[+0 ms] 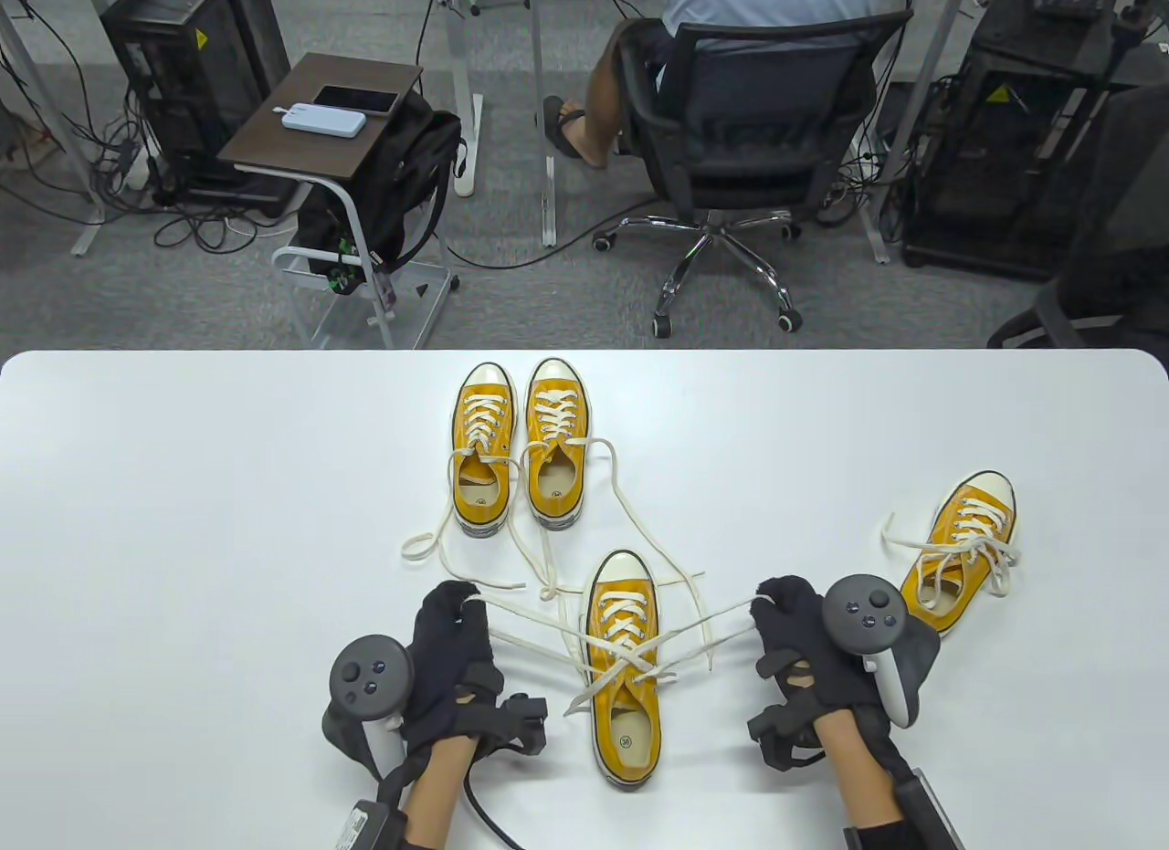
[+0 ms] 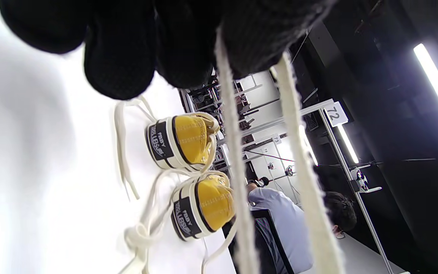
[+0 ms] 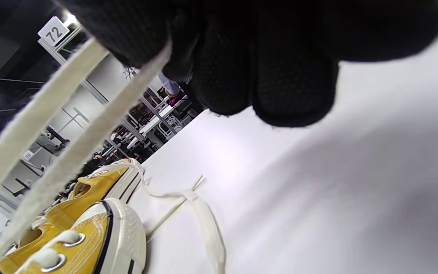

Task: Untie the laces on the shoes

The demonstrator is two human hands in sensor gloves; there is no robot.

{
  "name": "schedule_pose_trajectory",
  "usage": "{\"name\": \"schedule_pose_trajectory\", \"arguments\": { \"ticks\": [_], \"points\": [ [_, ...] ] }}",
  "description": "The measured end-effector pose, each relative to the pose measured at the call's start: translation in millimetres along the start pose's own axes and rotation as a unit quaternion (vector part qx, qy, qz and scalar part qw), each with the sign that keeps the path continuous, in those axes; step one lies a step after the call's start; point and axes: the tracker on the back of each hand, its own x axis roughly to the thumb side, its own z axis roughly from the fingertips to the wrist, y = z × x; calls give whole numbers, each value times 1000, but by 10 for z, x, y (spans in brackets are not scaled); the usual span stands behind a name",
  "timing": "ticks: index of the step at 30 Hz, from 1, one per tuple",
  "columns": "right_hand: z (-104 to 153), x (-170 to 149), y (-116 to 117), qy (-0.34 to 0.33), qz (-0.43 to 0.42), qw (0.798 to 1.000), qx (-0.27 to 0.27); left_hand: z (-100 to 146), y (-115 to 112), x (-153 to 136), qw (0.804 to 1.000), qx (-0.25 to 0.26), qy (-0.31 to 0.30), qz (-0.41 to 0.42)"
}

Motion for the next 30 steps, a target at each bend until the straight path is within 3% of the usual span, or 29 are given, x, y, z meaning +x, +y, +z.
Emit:
{"name": "schedule_pose_trajectory", "arguments": {
  "ticks": [21, 25, 30],
  "points": [
    [-100, -291, -220, 69, -52, 996, -30, -131, 222, -214, 996, 51, 72, 18],
    [-107, -315, -271, 70, -68, 994, -56, -128, 247, -141, 996, 63, 26, -59],
    [-83, -219, -162, 45, -24, 999, -14, -125, 144, -55, 992, 12, 4, -123]
  ]
}}
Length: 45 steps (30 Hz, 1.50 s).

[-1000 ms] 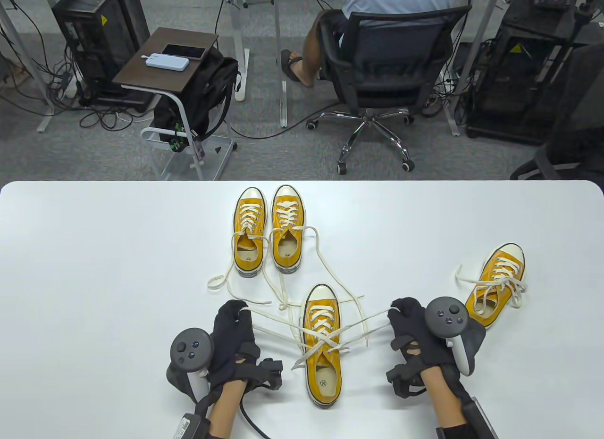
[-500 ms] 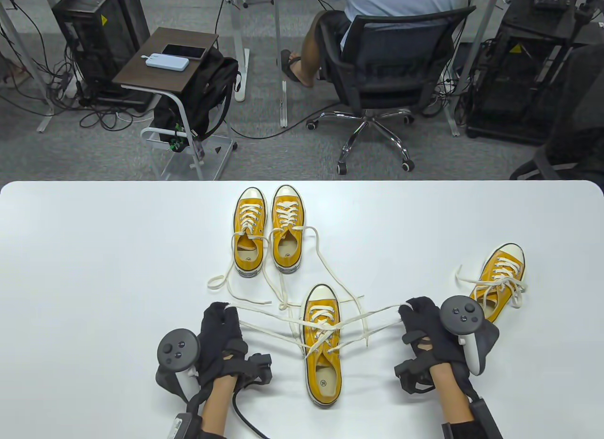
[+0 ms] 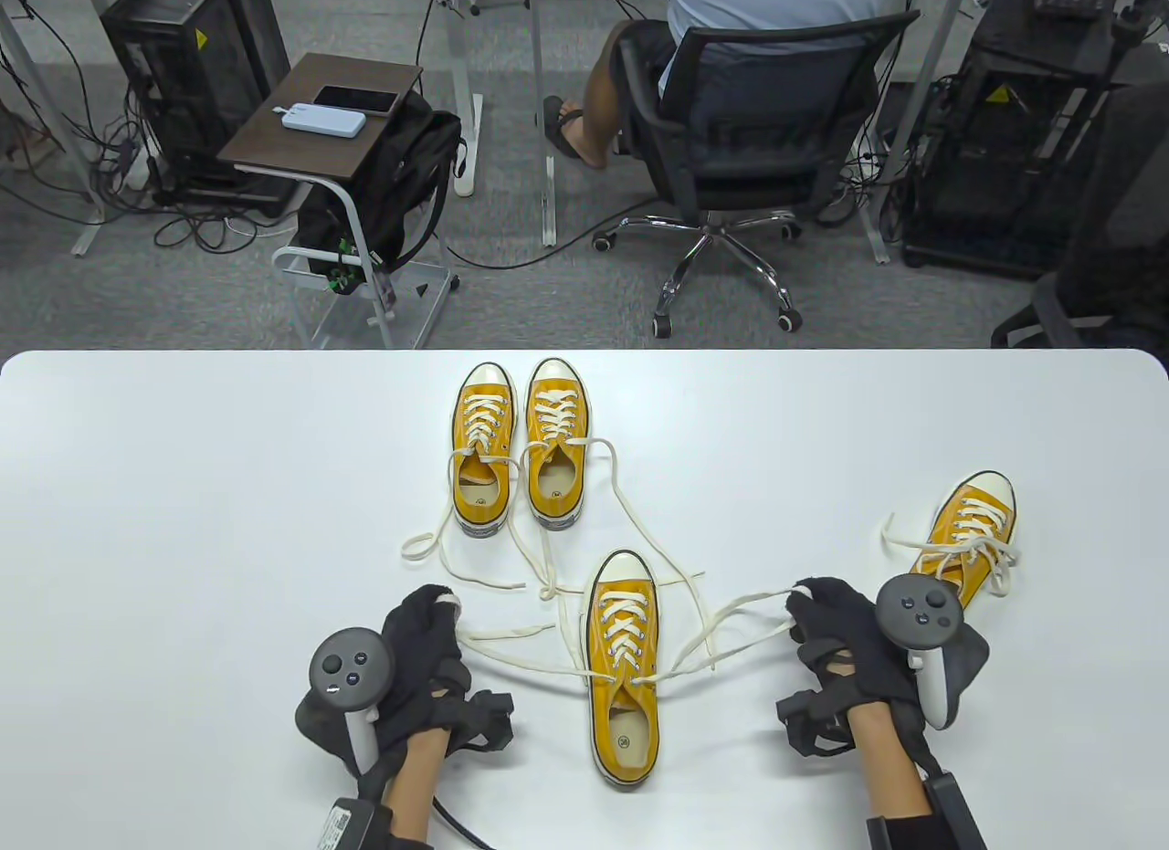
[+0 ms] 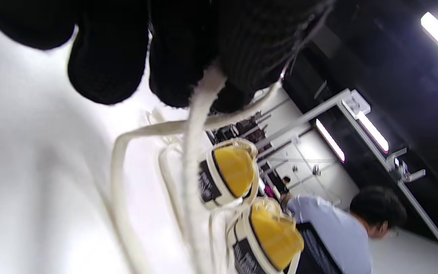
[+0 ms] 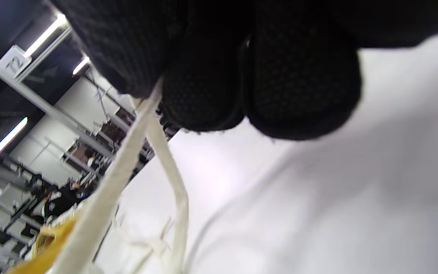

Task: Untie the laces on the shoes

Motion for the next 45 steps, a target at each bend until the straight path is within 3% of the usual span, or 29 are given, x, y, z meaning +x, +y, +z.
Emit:
{"name": "schedule_pose_trajectory", "arguments": {
  "ticks": [6, 8, 12, 17, 21, 26, 31, 35, 45],
  "points": [
    [68, 163, 276, -27, 85, 994, 66, 7, -158, 114, 991, -91, -30, -95],
    [79, 180, 349, -25, 121, 989, 85, 10, -170, 144, 986, -94, -26, -133],
    [80, 181, 333, -26, 140, 988, 63, -13, -103, 161, 979, -86, -11, -182],
    [168, 254, 191, -48, 125, 990, 36, -54, -6, 90, 988, -104, 6, -109],
    [383, 504, 239, -105, 130, 983, 71, -58, -7, 90, 990, -112, 6, -88],
    [739, 821, 637, -184, 194, 952, 147, -47, -34, 125, 988, -125, 1, -87],
    [841, 806, 1041, -180, 270, 920, 219, -42, -42, 146, 988, -130, -4, -86],
    [842, 750, 1158, -157, 254, 928, 224, -51, -57, 153, 987, -137, -2, -85],
    [860, 722, 1098, -162, 211, 952, 150, -71, -54, 173, 987, -138, -5, -82]
  ]
}}
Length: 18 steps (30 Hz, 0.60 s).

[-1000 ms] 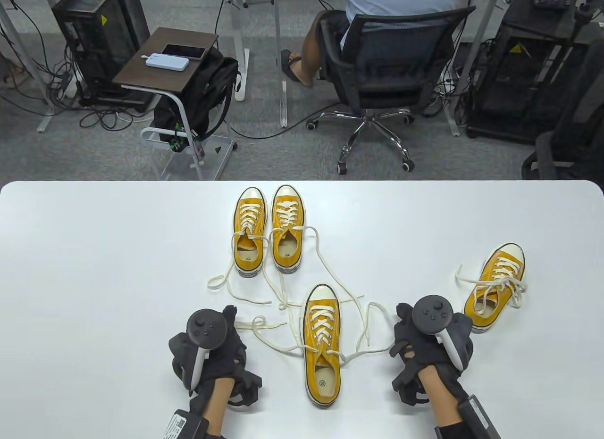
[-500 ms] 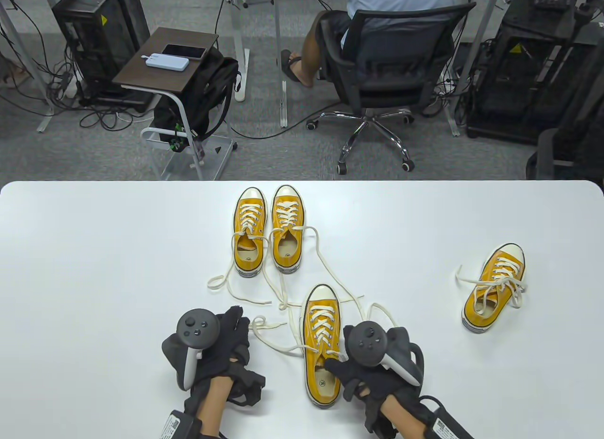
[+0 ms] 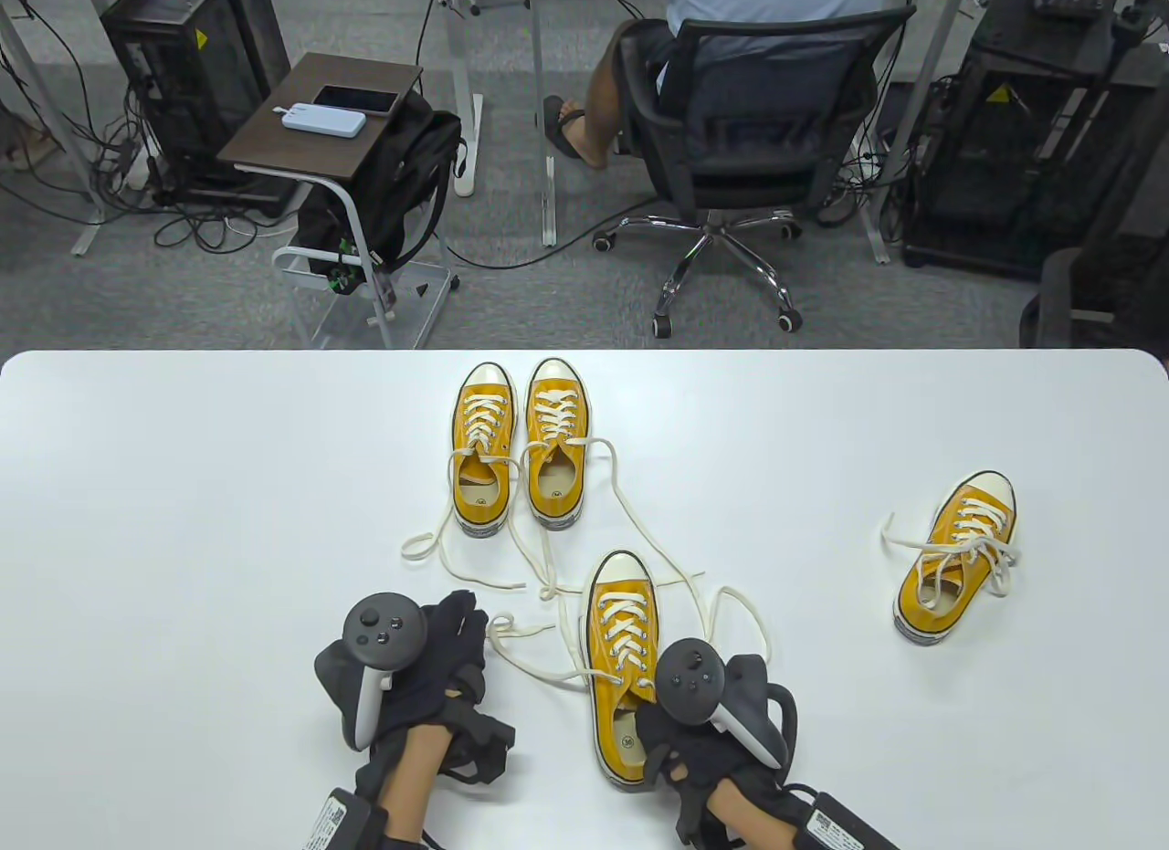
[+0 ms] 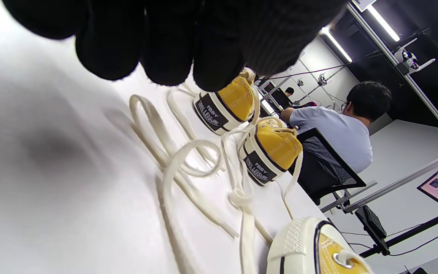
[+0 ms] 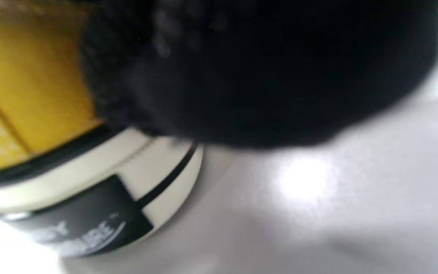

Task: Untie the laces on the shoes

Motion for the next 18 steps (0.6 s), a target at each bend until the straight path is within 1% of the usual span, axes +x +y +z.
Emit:
{"name": "schedule_pose_trajectory", "arguments": {
  "ticks": [2, 4, 7, 10, 14, 18],
  "points": [
    [2, -28, -62, 3, -23, 1000, -7, -11, 15, -2, 1000, 1, 0, 7],
    [8, -52, -170, 3, -45, 999, -26, -19, 35, -8, 1000, 3, 2, 14],
    [4, -63, -302, 5, -45, 998, -46, -25, 58, -13, 1000, 4, 2, 23],
    [-44, -80, -471, 9, -49, 996, -77, -26, 77, -13, 1000, 7, 2, 30],
    [-170, -99, -689, 22, -51, 992, -114, -26, 107, -24, 999, 9, 5, 40],
    [-368, -103, -907, 37, -34, 990, -135, -27, 121, -37, 999, 7, 9, 44]
  ]
}}
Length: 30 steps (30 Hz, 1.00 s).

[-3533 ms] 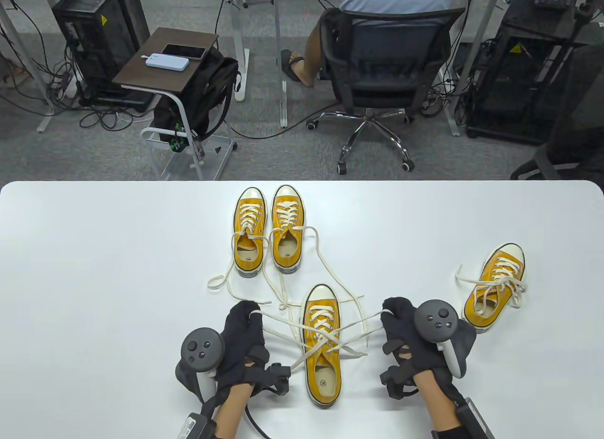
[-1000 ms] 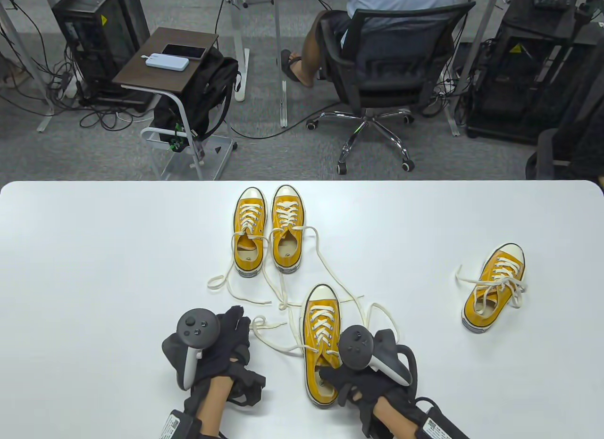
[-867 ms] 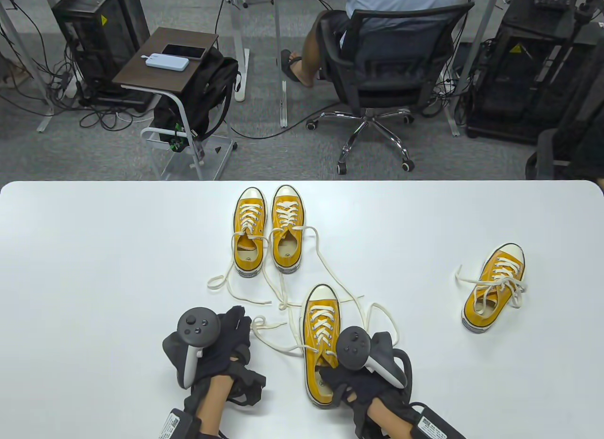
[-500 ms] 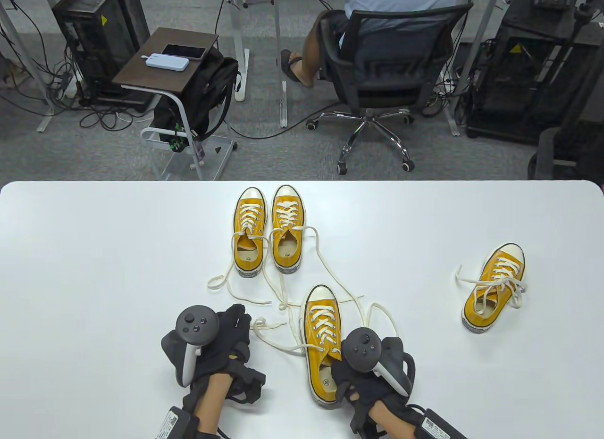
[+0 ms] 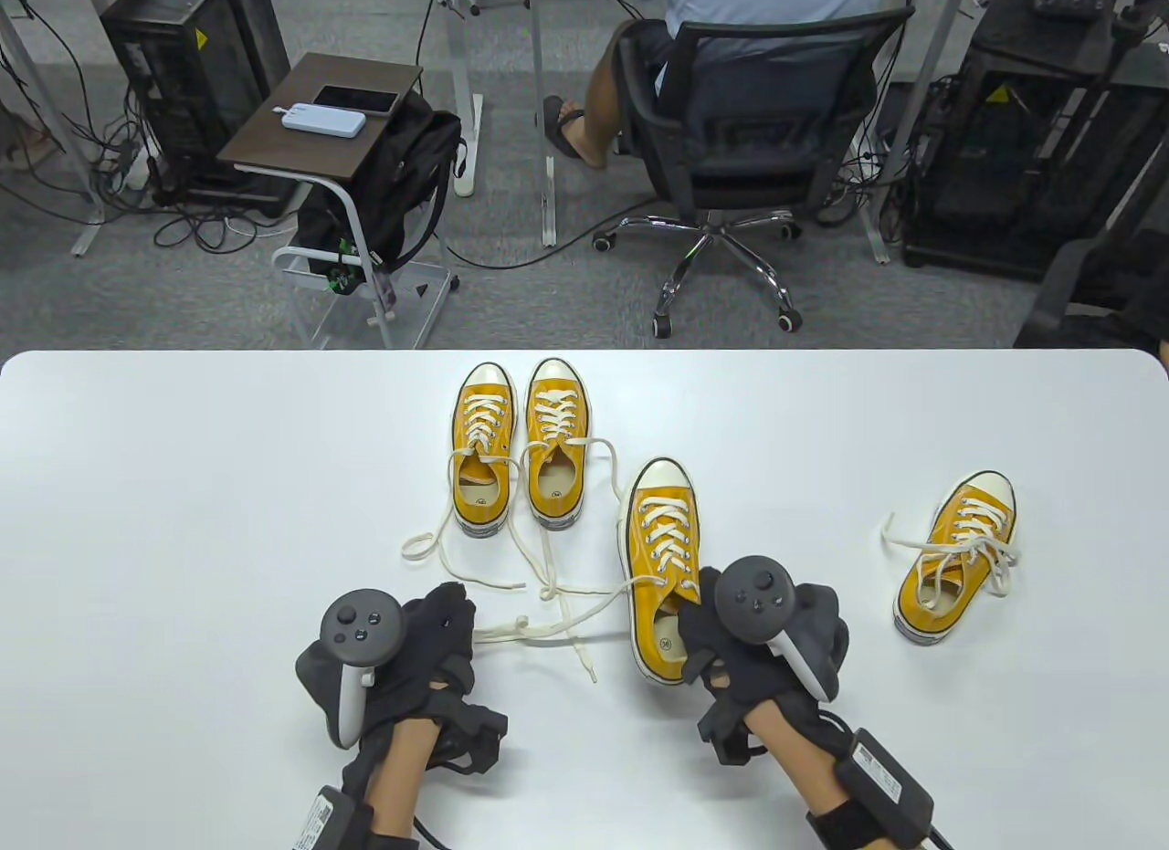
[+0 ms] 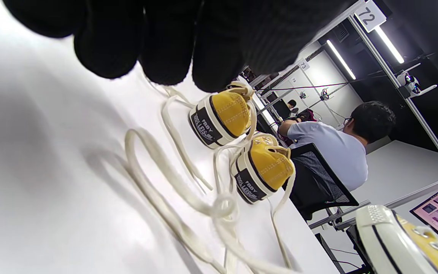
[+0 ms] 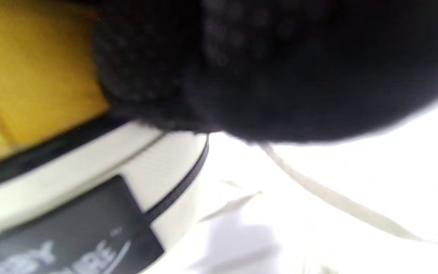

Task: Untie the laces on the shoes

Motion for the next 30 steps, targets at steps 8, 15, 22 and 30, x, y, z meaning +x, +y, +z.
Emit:
{"name": "schedule_pose_trajectory", "arguments": {
  "ticks": [8, 15, 22, 30],
  "points": [
    [-594, 78, -229, 31, 35, 998, -45, -15, 33, -13, 1000, 2, 5, 8],
    [-1105, 125, -193, 57, 68, 995, -55, -16, 60, -15, 1000, 2, 10, 15],
    [-1572, 72, 123, 94, 88, 991, -35, -19, 80, -20, 1000, 5, 9, 17],
    [-1926, -53, 473, 122, 94, 988, -18, -11, 82, -14, 1000, 3, 13, 11]
  ]
}}
